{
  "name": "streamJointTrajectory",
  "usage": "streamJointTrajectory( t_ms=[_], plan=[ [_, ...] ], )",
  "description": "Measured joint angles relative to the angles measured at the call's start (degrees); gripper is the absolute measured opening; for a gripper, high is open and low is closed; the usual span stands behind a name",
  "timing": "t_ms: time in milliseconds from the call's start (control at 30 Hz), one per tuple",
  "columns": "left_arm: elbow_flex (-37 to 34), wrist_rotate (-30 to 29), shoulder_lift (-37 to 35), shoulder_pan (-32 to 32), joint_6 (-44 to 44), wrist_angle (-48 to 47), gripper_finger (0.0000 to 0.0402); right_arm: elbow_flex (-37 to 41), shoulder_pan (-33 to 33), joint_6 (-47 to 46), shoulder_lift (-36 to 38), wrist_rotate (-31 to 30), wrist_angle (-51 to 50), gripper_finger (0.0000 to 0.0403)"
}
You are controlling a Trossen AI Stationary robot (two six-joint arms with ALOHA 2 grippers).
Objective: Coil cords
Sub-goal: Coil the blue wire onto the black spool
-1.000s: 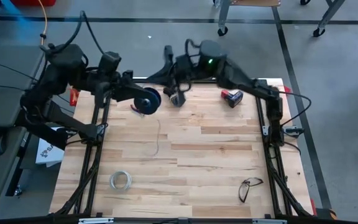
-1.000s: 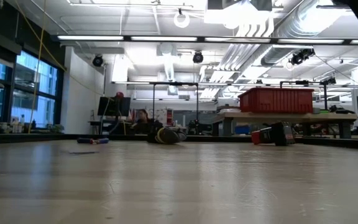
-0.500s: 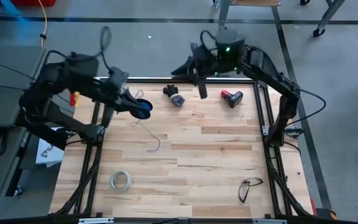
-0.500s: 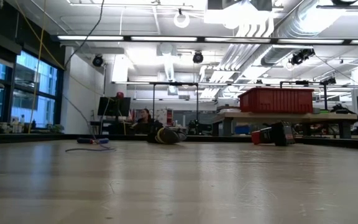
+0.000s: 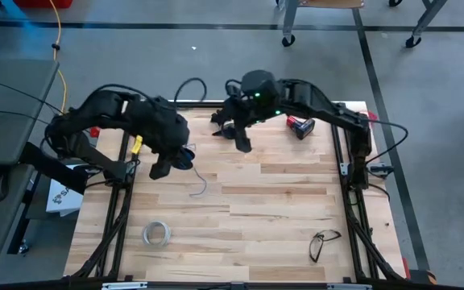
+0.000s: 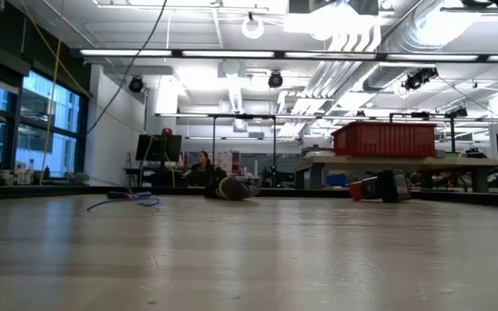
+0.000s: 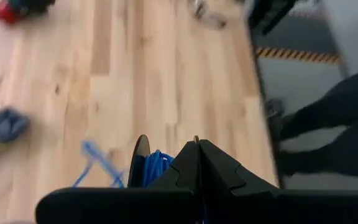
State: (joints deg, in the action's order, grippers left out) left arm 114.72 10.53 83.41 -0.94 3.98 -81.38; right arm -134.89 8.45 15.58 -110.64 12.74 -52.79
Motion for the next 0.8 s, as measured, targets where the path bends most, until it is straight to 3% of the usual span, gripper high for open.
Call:
streamJointTrajectory(
  t_ms=[167, 367, 567, 633, 800],
  plan=[
    [-0.02, -12.52, 1.82, -2.44, 0.27, -7.81, 0.0, -0.04, 0.09, 2.73, -3.43, 1.45, 0.9, 0.0158],
    [-0.02, -25.95, 1.23, -5.14, -0.57, -8.41, 0.0, -0.04, 0.15, 2.95, -5.37, 4.34, 1.7, 0.015],
    [-0.02, -46.19, 0.55, -8.36, -8.09, -7.87, 0.0, -0.04, 0.39, 2.95, -5.38, 3.97, 3.81, 0.0149],
    [-0.02, -45.23, 0.22, -8.47, -7.75, -5.49, 0.0, -0.04, 0.68, 2.68, -5.32, 3.61, 3.77, 0.0149],
    [0.98, -26.95, -1.94, -7.11, 3.15, 4.45, 0.0, -0.03, 0.98, 2.51, -4.6, 4.18, 3.38, 0.0149]
  ],
)
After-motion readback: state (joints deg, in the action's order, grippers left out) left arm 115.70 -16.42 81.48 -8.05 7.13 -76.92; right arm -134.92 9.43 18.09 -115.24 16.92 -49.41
